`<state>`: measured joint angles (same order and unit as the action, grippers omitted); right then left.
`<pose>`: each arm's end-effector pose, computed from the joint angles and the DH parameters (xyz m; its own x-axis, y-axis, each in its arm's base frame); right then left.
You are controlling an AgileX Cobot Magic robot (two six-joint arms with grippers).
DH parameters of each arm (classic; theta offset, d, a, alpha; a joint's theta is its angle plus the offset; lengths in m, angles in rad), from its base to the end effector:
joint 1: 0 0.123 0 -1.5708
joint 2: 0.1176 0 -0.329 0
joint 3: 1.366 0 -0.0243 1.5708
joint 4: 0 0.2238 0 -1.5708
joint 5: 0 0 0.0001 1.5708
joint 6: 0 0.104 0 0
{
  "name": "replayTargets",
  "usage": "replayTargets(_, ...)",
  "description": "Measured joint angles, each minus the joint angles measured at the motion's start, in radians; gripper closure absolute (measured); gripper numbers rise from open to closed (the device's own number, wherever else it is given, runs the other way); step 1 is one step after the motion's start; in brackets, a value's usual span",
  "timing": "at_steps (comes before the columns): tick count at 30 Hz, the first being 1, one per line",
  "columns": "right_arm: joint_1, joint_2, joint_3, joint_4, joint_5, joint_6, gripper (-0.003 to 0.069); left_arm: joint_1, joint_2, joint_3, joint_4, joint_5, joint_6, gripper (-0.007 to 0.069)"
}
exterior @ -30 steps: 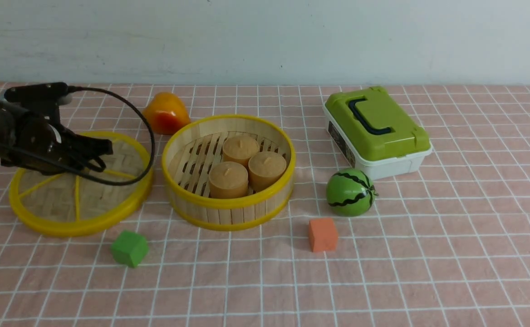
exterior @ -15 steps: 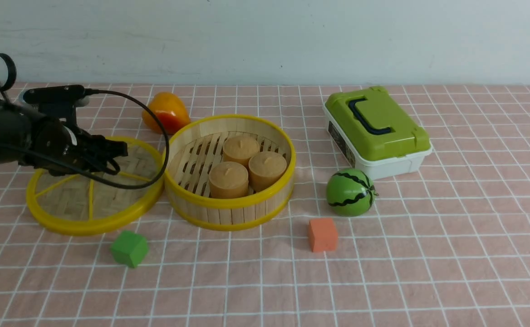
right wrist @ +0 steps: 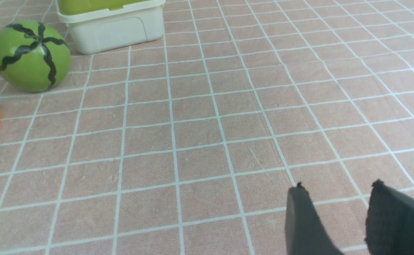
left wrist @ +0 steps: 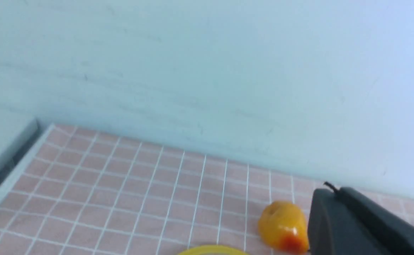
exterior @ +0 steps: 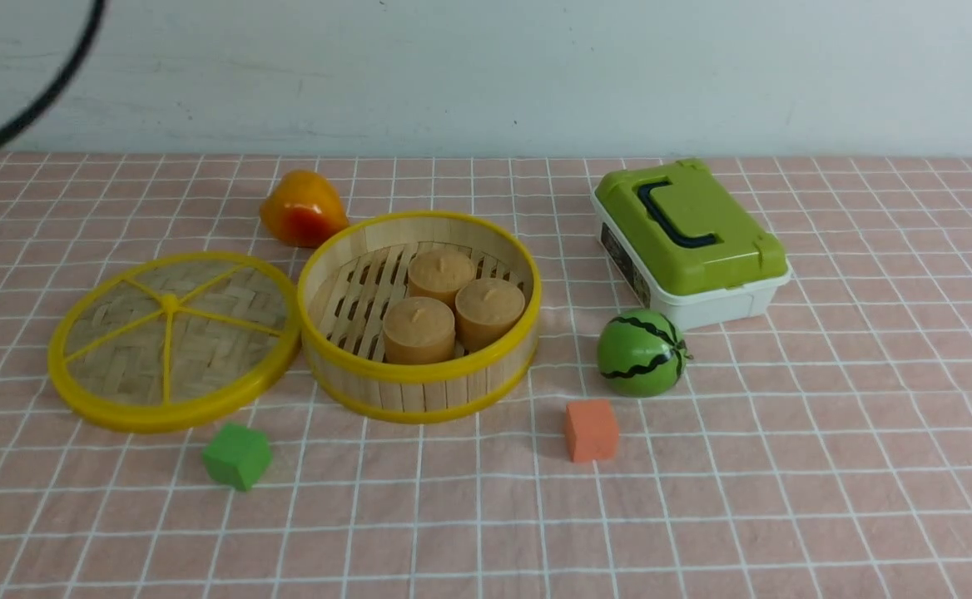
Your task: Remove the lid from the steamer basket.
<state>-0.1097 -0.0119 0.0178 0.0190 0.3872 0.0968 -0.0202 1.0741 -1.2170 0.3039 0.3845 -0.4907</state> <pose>-0.0068 0.0015 0.1687 -0.2856 0.1463 -0.9471 0.1362 0.9844 0.1110 0.1931 0.0078 0.4890 -0.1161 -0.2027 -0.9723 -0.1176 0.9749 -0.1892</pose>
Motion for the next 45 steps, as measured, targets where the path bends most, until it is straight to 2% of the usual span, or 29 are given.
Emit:
replayTargets(4,0.0,0.0,0.0,0.0,0.0,0.0,0.0418,0.0,-0.201,0.128,-0.012,0.019,0.0,0.0637)
replayTargets(11,0.0,0.0,0.0,0.0,0.0,0.0,0.0418,0.0,-0.531,0.48,-0.15,0.042,0.039,0.0637)
replayTargets(17,0.0,0.0,0.0,0.0,0.0,0.0,0.0418,0.0,-0.876,0.734,-0.362,0.046,0.271,0.0637)
replayTargets(24,0.0,0.0,0.0,0.0,0.0,0.0,0.0418,0.0,-1.038,0.862,-0.474,0.07,0.333,0.0637)
replayTargets(32,0.0,0.0,0.0,0.0,0.0,0.0,0.0418,0.0,-1.052,0.958,-0.475,0.121,0.335,0.0637)
replayTargets(34,0.0,0.0,0.0,0.0,0.0,0.0,0.0418,-0.005,-1.065,0.993,-0.392,0.142,0.335,0.0637)
replayTargets(36,0.0,0.0,0.0,0.0,0.0,0.0,0.0418,-0.01,-1.08,1.022,-0.361,0.145,0.329,0.0637)
replayTargets(45,0.0,0.0,0.0,0.0,0.0,0.0,0.0418,-0.013,-1.086,1.212,-0.284,0.058,0.216,0.0637)
